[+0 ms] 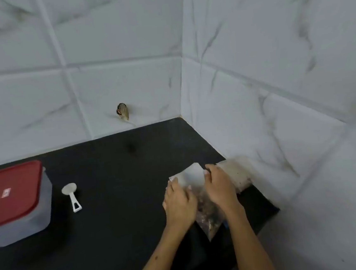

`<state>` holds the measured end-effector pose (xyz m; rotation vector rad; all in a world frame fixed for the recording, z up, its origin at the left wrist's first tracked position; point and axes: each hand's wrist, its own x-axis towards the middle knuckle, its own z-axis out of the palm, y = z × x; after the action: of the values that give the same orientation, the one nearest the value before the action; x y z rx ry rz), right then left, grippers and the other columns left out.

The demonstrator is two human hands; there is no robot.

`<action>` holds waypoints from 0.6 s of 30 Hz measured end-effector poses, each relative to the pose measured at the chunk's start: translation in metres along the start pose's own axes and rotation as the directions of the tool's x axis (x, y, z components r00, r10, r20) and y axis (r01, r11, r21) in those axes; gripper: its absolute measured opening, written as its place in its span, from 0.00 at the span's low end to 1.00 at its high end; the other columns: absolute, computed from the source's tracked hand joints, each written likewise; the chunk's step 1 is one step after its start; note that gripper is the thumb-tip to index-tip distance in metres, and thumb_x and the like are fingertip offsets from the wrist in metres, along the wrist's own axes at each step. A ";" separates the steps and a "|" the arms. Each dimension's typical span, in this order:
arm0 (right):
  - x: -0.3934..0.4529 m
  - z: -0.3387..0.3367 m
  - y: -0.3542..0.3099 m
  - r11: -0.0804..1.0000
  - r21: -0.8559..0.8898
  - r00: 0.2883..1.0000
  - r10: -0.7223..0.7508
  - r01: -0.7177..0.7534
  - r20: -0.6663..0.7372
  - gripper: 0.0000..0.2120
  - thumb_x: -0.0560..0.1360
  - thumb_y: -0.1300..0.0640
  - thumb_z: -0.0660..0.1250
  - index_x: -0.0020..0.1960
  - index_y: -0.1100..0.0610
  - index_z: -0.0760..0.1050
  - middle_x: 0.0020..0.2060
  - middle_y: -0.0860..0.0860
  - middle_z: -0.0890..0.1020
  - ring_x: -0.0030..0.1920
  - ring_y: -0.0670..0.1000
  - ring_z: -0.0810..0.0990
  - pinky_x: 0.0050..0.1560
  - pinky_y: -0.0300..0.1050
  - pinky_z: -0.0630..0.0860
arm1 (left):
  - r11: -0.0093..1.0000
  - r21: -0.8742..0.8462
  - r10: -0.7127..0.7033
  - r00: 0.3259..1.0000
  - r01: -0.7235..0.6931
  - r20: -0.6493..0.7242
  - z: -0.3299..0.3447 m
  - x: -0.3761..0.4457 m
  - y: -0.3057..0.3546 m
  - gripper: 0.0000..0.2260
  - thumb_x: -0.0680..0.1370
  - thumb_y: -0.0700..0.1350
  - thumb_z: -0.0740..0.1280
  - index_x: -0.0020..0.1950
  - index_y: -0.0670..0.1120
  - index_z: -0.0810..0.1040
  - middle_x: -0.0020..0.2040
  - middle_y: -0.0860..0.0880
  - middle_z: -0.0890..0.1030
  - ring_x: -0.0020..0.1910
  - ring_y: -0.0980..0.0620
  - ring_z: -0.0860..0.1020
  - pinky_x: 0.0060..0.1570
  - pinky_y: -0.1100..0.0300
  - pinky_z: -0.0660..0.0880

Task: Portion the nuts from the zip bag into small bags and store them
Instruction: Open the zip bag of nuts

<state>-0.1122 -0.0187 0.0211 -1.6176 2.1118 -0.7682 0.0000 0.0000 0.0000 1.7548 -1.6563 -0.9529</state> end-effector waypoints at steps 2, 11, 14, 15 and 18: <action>-0.002 0.000 0.011 0.997 -0.049 0.999 0.052 -0.052 0.000 0.17 0.82 0.56 0.53 0.69 0.55 0.68 0.64 0.52 0.74 0.64 0.51 0.72 0.60 0.46 0.70 | 0.999 -0.050 -0.011 1.000 0.011 -0.011 0.011 -0.004 0.001 0.25 0.82 0.47 0.55 0.77 0.41 0.54 0.78 0.43 0.56 0.76 0.45 0.55 0.73 0.48 0.56; -0.007 0.011 0.037 0.935 -0.097 0.932 0.350 -0.342 0.095 0.15 0.80 0.51 0.54 0.59 0.58 0.72 0.54 0.55 0.77 0.54 0.54 0.76 0.50 0.48 0.72 | 0.998 -0.056 0.004 1.000 -0.005 -0.023 0.039 -0.012 -0.002 0.20 0.81 0.46 0.57 0.72 0.43 0.64 0.76 0.44 0.58 0.73 0.45 0.59 0.72 0.51 0.59; -0.004 0.011 0.036 0.918 -0.056 0.908 0.396 -0.392 0.136 0.12 0.79 0.51 0.56 0.47 0.58 0.74 0.44 0.54 0.77 0.47 0.53 0.77 0.51 0.51 0.75 | 0.999 -0.041 0.014 1.000 -0.015 -0.027 0.039 -0.012 -0.003 0.17 0.81 0.46 0.57 0.68 0.43 0.68 0.75 0.44 0.59 0.71 0.46 0.60 0.70 0.53 0.60; -0.003 0.009 0.036 0.910 -0.031 0.896 0.412 -0.413 0.162 0.11 0.78 0.51 0.57 0.44 0.57 0.72 0.41 0.53 0.76 0.46 0.52 0.76 0.49 0.49 0.74 | 0.999 -0.031 0.012 1.000 -0.013 -0.025 0.038 -0.012 -0.002 0.16 0.81 0.46 0.57 0.68 0.43 0.69 0.75 0.43 0.58 0.71 0.46 0.60 0.70 0.54 0.61; 0.001 0.006 0.033 0.896 0.024 0.877 0.428 -0.443 0.218 0.10 0.75 0.52 0.59 0.44 0.57 0.73 0.41 0.53 0.77 0.45 0.52 0.76 0.47 0.48 0.74 | 0.999 0.035 -0.022 0.999 0.023 -0.026 0.033 -0.013 0.003 0.16 0.82 0.48 0.56 0.65 0.42 0.71 0.77 0.42 0.54 0.72 0.45 0.59 0.70 0.53 0.60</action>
<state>-0.1343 -0.0148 -0.0045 -1.0637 2.1495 -0.4941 -0.0273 0.0154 -0.0159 1.8051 -1.6497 -0.9124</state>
